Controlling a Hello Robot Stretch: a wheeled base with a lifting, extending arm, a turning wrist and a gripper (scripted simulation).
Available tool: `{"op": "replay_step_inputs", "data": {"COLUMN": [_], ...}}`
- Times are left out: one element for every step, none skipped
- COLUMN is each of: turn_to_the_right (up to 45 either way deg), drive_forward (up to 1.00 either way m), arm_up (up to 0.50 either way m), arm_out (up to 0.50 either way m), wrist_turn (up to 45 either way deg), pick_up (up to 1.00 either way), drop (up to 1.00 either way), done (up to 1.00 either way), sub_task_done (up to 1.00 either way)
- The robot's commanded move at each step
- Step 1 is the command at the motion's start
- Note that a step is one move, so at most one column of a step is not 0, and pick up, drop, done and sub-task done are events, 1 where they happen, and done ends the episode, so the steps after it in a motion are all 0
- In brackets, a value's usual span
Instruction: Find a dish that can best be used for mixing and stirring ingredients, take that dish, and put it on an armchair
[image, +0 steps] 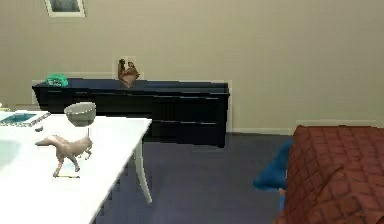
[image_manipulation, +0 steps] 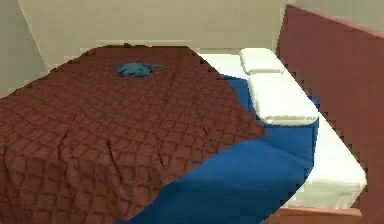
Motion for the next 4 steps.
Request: {"op": "replay_step_inputs", "data": {"turn_to_the_right": [0.0,-45.0,-45.0,-45.0], "drive_forward": [0.8,0.0,0.0,0.0], "arm_up": [0.0,0.0,0.0,0.0], "arm_out": [0.0,0.0,0.0,0.0], "wrist_turn": [0.0,0.0,0.0,0.0], "pick_up": [0.0,0.0,0.0,0.0], "drop": [0.0,0.0,0.0,0.0], "done": [0.0,0.0,0.0,0.0], "sub_task_done": [0.0,0.0,0.0,0.0]}}
